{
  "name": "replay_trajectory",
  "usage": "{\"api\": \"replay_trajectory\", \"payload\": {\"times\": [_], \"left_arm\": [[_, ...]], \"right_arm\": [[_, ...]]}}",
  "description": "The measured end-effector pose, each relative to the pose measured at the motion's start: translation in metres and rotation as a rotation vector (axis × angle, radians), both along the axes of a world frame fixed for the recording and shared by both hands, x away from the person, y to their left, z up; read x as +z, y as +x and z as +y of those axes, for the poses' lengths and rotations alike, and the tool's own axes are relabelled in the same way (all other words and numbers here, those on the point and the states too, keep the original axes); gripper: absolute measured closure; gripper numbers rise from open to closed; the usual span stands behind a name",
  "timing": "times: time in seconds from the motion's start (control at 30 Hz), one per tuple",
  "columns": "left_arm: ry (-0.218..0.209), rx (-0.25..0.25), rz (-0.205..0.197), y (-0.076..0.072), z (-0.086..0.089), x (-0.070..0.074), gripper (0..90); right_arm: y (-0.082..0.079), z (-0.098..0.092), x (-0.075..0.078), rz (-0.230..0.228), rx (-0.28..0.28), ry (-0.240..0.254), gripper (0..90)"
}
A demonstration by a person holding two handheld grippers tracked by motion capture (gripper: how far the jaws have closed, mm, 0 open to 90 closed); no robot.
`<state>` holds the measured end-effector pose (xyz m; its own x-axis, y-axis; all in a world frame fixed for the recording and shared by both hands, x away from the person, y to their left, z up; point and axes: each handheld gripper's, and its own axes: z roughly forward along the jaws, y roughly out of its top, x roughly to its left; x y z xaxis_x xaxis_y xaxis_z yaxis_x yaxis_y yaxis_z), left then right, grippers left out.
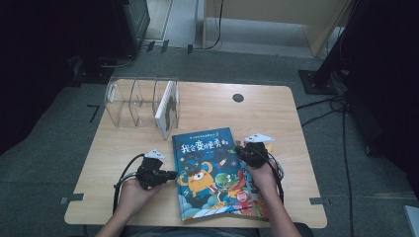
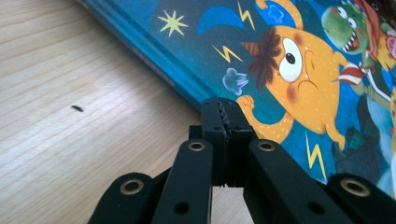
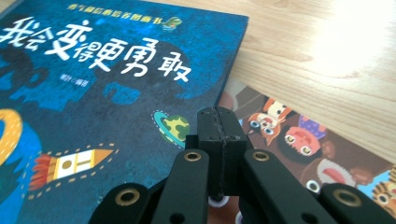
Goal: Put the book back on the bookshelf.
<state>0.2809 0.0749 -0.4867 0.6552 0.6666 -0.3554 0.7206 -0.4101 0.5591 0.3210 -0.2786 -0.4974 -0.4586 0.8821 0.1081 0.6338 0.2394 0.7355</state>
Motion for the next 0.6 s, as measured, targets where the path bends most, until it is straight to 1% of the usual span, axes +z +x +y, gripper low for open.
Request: {"api": "replay_trajectory", "payload": {"times": [0.13, 0.23, 0.27, 0.3, 0.37, 0.5, 0.6], "left_arm": [[-0.01, 0.0, -0.002, -0.003, -0.005, -0.001, 90.0], [-0.016, 0.004, -0.011, -0.005, -0.008, -0.002, 90.0], [-0.016, 0.004, -0.011, -0.005, -0.008, -0.002, 90.0], [-0.019, 0.013, -0.015, -0.006, -0.01, -0.002, 90.0], [-0.019, 0.019, -0.024, -0.007, -0.01, -0.002, 90.0], [-0.02, 0.022, -0.028, -0.008, -0.012, -0.002, 90.0], [-0.016, 0.017, -0.026, -0.008, -0.013, -0.002, 90.0]], "right_arm": [[0.006, 0.0, 0.0, -0.003, -0.02, -0.001, 90.0], [0.012, -0.001, -0.001, -0.005, -0.037, 0.019, 90.0], [0.012, -0.001, -0.001, -0.005, -0.037, 0.019, 90.0], [0.016, -0.003, -0.001, 0.011, -0.041, 0.039, 90.0], [0.02, -0.004, 0.001, 0.038, -0.04, 0.039, 90.0], [0.017, -0.008, 0.003, 0.05, -0.032, 0.047, 90.0], [0.01, -0.011, 0.005, 0.061, -0.028, 0.055, 90.0]]}}
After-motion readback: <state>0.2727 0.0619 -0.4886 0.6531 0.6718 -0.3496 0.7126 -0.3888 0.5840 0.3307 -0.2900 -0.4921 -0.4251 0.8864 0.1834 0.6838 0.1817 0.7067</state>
